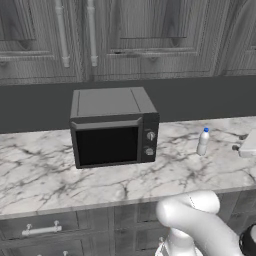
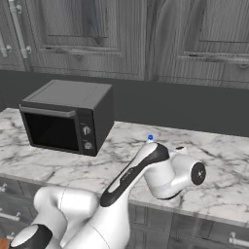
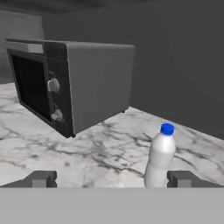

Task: Take the bottled waters from the counter and place them in the freezer to freeze. Close the freezer door after placing the bottles.

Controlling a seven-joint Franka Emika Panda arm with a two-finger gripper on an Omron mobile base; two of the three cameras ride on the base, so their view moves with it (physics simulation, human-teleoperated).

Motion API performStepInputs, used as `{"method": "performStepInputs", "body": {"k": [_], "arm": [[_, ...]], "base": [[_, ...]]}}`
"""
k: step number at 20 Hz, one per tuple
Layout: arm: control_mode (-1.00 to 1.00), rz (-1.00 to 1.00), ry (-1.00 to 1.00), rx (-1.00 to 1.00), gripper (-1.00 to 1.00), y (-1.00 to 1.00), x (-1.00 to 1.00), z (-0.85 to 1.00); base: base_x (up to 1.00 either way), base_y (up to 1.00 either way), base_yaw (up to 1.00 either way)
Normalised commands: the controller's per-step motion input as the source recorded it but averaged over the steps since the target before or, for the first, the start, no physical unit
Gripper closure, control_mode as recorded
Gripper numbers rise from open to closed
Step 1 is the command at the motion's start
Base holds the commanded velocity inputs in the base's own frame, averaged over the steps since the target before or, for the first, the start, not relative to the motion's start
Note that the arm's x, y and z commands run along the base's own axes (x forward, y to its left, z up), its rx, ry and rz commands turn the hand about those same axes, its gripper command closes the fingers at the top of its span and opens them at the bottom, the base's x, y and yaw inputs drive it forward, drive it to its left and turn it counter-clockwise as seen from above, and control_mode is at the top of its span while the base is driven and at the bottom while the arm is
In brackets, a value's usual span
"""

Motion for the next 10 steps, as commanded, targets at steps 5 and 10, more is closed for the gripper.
{"method": "performStepInputs", "body": {"k": [5,10], "arm": [[-1.00,0.10,0.00,0.00,-1.00,-0.04,0.53,-0.24],[-1.00,0.13,0.00,0.00,-1.00,-0.09,0.45,-0.11]], "base": [[0.00,0.00,0.00],[0.00,0.00,0.00]]}}
